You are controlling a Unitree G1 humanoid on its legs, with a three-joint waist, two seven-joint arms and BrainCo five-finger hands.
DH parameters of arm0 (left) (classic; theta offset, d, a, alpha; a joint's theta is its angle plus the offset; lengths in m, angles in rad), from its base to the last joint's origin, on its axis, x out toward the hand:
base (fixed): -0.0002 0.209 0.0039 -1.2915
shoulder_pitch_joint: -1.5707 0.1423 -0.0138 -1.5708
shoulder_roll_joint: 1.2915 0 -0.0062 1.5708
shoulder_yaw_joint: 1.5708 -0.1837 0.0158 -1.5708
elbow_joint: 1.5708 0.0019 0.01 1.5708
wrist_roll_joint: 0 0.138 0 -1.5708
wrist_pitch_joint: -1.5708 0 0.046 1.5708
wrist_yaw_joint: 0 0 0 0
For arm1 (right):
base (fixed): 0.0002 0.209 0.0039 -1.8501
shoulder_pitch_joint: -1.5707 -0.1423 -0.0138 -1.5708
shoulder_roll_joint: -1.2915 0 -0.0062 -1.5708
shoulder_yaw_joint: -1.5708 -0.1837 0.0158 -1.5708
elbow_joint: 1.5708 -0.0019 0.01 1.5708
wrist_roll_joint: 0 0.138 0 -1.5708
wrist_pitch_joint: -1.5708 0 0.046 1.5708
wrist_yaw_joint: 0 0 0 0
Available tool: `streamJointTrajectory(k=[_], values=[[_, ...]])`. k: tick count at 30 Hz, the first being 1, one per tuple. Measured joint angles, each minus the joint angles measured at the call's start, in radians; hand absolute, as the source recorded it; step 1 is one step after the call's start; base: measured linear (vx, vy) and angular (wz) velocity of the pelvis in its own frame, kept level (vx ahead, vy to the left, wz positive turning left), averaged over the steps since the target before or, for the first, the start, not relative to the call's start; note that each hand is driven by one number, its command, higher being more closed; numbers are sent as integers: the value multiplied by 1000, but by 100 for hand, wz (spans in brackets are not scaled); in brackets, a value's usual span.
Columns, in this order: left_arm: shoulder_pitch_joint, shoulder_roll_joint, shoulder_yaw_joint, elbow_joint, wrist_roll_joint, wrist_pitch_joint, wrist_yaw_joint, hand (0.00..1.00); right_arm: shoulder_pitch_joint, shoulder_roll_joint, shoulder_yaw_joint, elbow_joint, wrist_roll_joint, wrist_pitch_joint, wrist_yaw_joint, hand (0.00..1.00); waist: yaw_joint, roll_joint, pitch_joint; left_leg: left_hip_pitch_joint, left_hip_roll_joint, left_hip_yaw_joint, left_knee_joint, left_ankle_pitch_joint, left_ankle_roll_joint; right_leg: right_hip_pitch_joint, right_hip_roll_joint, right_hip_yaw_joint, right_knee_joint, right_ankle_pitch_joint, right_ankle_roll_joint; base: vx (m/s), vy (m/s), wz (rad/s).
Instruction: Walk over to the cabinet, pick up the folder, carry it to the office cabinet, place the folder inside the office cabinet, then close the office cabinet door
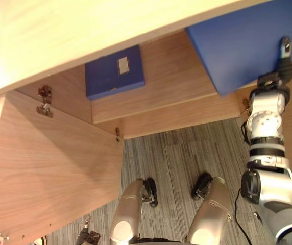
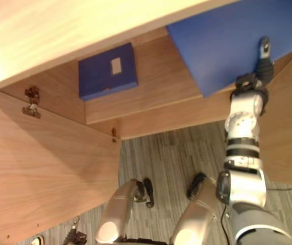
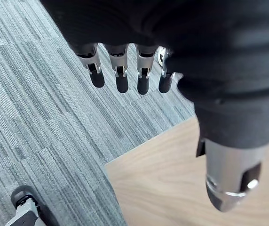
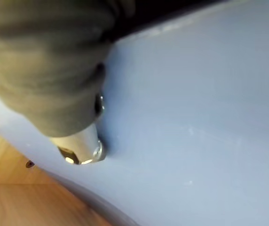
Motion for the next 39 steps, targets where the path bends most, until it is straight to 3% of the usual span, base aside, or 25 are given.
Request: streamJointTrajectory(k=[4, 7, 11, 13, 14, 20, 25, 34, 37, 39], values=[[-22, 3, 55, -15, 1, 10, 23, 0, -160, -26, 8, 38, 62, -58, -62, 100, 2, -23, 17, -122, -15, -16, 55, 6, 2, -109, -40, -1, 64, -11, -4, -75, -33, 26], [-34, 5, 83, -21, 1, 18, 33, 0, -313, -101, 83, 155, 113, -75, -103, 100, -2, -32, 22, -191, -40, -28, 63, 29, 4, -173, -71, -1, 88, -12, -4, -69, -34, 31], [-50, 8, 129, -21, 0, 26, 48, 0, -472, -168, 246, 278, 200, -36, -128, 100, -3, -39, 27, -252, -57, -48, 74, 48, -4, -227, -94, -1, 125, -21, 0, -54, -60, 22], [-55, 11, 141, -29, -1, 26, 53, 0, -509, -158, 294, 303, 237, -32, -125, 100, 2, -40, 28, -282, -59, -61, 84, 54, -7, -252, -97, -1, 146, -32, -3, -27, -88, 26], [-58, 17, 141, -32, -1, 26, 54, 0, -526, -158, 327, 323, 240, -24, -125, 0, 8, -42, 29, -302, -60, -68, 89, 59, -13, -270, -98, -1, 159, -40, -4, -13, -100, 21], [-75, 32, 179, -31, -32, 27, 73, 0, -554, -157, 472, 430, 273, 14, -127, 0, 15, -43, 31, -393, -78, -120, 176, 52, -30, -323, -132, 1, 269, -97, -17, 15, -94, 30], [-76, 39, 208, -26, -45, 40, 74, 0, -560, -157, 464, 448, 301, 20, -125, 0, 36, -42, 36, -457, -69, -127, 284, 19, -31, -384, -133, 43, 355, -132, -21, 15, -66, 2], [-98, 45, 219, -26, -44, 46, 73, 0, -560, -157, 461, 487, 268, 54, -90, 0, 39, -39, 34, -462, -21, -106, 322, 9, -39, -385, -121, 47, 373, -142, -11, 1, -46, -5], [-108, 45, 219, -27, -44, 46, 72, 0, -560, -157, 472, 537, 249, 85, -84, 0, 41, -37, 32, -446, -17, -106, 323, 8, -37, -367, -116, 44, 370, -142, -11, 16, -49, -4], [-113, 49, 219, -27, -43, 46, 65, 0, -560, -164, 515, 577, 125, 153, -66, 0, 43, -32, 29, -428, -9, -109, 319, 7, -35, -340, -107, 33, 358, -142, -11, 22, -44, -6]])
